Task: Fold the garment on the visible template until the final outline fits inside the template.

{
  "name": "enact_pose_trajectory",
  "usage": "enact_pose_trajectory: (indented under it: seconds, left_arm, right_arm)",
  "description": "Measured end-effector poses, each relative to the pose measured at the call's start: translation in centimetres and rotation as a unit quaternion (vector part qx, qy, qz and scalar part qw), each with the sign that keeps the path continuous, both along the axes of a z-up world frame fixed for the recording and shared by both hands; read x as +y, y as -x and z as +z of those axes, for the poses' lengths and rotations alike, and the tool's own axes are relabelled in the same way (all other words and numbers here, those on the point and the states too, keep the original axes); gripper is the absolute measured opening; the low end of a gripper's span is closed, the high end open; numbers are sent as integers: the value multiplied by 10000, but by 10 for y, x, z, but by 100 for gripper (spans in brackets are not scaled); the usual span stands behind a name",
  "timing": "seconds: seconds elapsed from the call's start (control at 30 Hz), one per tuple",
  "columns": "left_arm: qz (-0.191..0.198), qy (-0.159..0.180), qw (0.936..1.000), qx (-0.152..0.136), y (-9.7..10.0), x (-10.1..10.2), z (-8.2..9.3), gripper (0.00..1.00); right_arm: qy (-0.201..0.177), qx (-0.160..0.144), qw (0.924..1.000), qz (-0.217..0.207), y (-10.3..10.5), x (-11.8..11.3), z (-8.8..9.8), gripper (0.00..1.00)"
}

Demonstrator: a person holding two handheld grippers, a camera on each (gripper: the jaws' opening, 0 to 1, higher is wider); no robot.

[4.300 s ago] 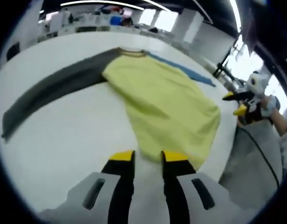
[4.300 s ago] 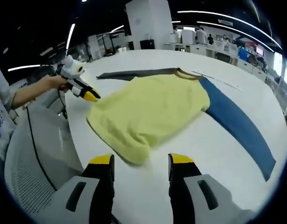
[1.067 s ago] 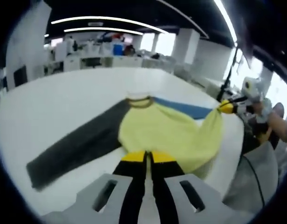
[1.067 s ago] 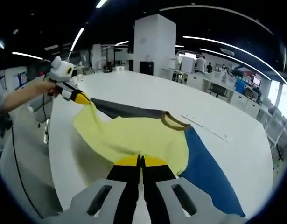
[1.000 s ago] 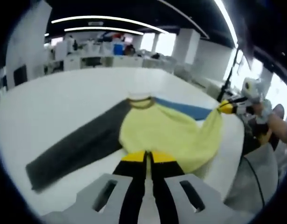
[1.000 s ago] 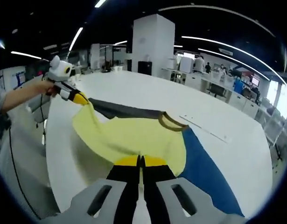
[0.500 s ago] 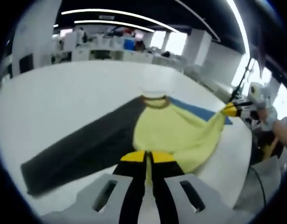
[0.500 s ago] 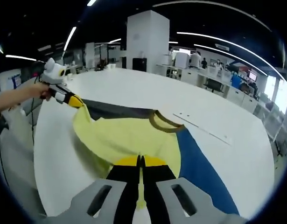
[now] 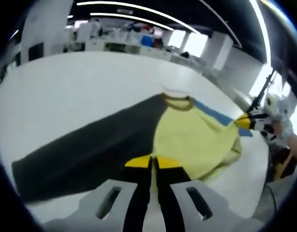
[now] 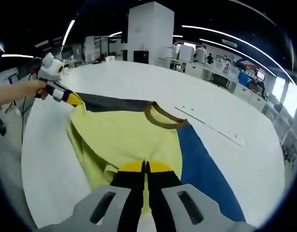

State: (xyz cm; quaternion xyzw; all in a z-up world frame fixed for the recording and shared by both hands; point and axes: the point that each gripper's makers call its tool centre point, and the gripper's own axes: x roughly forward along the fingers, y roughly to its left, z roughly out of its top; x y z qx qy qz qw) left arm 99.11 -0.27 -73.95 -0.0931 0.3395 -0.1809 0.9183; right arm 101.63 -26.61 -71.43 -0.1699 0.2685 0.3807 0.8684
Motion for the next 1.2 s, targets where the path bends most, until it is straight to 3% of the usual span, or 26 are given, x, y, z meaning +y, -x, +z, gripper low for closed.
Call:
enact_pose_trajectory:
  seconds: [0.2,0.43,0.5,0.9,1.2]
  left_arm:
    - [72,23,10000,28,-8,6,-8,0]
    - [110,-32,9999,96,-9,9,-14,0]
    - [107,-59,9999,78,2,7,-15,0]
    - [122,-220,9996,92,6,-1,-21,0]
    - [58,-349,9993,91,-3,3,-29,0]
  right_arm:
    - [25,107,9999,-78,-16,-2,-15,2]
    - [103,217,9996,-141,-17,-5,-31,2]
    - [100,242,9995,-169,-20,-6,-35,2]
    - [42,378,9990,-238,-19,-8,-44,2]
    - [94,398,9989,-219,-11,-8,-49,2]
